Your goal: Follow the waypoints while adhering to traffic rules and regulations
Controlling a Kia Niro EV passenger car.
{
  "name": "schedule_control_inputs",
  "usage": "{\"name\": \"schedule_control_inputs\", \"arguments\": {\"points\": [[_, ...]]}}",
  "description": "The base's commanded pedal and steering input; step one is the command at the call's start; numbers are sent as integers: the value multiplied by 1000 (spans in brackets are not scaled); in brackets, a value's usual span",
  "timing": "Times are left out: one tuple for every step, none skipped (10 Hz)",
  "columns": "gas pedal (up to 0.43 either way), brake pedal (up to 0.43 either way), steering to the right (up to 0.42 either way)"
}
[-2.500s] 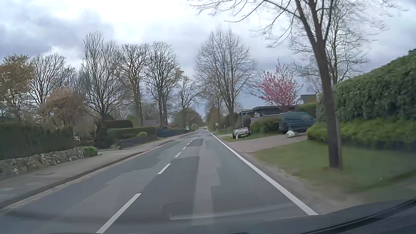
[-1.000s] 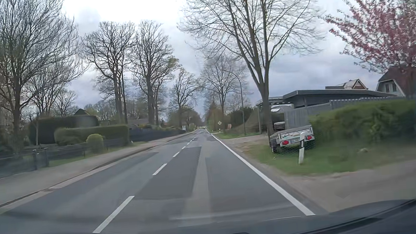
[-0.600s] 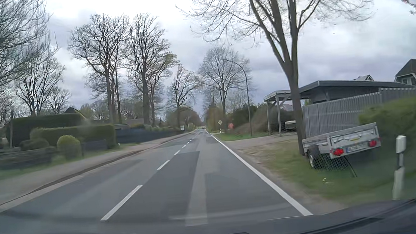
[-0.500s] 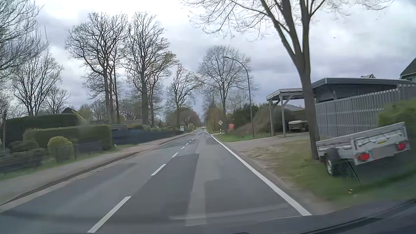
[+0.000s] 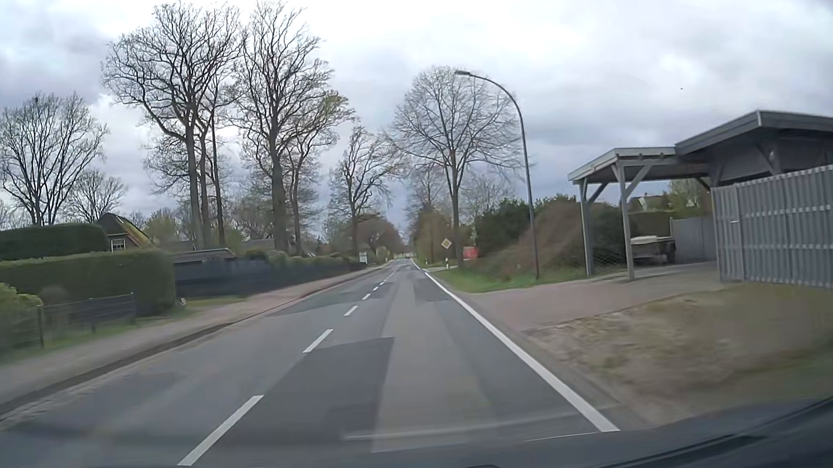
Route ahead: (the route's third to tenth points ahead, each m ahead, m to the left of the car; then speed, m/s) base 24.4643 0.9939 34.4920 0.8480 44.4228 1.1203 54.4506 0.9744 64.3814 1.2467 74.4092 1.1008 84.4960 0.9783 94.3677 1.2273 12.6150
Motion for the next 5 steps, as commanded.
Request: {"name": "schedule_control_inputs", "arguments": {"points": [[47, 0, -4], [47, 0, -4], [47, 0, -4], [47, 0, -2], [47, 0, -1]]}}
